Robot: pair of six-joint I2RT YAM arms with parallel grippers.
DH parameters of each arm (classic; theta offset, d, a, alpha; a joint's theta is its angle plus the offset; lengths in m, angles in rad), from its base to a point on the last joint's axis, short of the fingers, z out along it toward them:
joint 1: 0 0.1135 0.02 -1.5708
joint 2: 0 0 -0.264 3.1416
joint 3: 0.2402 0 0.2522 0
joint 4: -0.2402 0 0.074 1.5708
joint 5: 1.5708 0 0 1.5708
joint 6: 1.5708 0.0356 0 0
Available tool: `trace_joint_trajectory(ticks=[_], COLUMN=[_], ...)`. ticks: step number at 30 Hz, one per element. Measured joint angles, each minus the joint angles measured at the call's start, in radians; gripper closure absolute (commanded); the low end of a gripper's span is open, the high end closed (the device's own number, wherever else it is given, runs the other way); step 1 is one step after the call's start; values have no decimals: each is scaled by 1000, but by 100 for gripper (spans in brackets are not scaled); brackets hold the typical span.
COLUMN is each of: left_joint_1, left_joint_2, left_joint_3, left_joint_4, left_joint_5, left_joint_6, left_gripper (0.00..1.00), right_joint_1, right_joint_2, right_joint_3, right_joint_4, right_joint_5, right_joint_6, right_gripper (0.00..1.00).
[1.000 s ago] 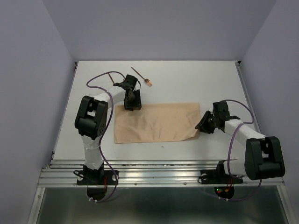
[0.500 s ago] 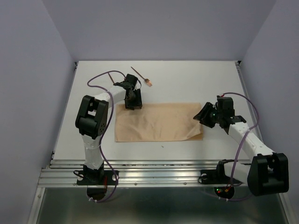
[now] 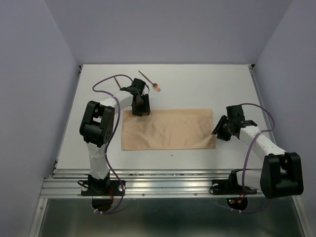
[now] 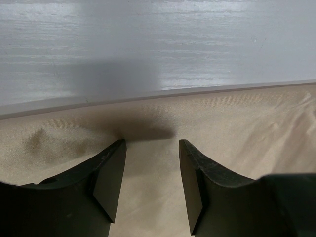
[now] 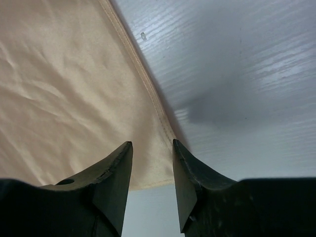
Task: Fold the napkin into a case and place the utensils inside
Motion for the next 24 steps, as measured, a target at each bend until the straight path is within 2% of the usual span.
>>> trace_joint_trajectory(ticks=[11,16,21,24], left_joint_1=[-5,-42,-101,-113], left_joint_2=[0,-2,-21,-48], left_joint_3=[8,14,14,14], left_joint_4=[-8,-9,39,84], left_joint_5=[1,10,63,98], left_joint_6=[4,-2,-40,-68], left_gripper=[42,42,42,44], right_joint_1=[5,101,247,289], right_joint_2=[15,71,263,388], right_joint_3=[-1,99,279,365], right_joint_4=[-29,-24,73,126], right_joint_5=[25,19,-2,-46], right_joint_6=[4,7,19,31], right_gripper=[59,59,66,71])
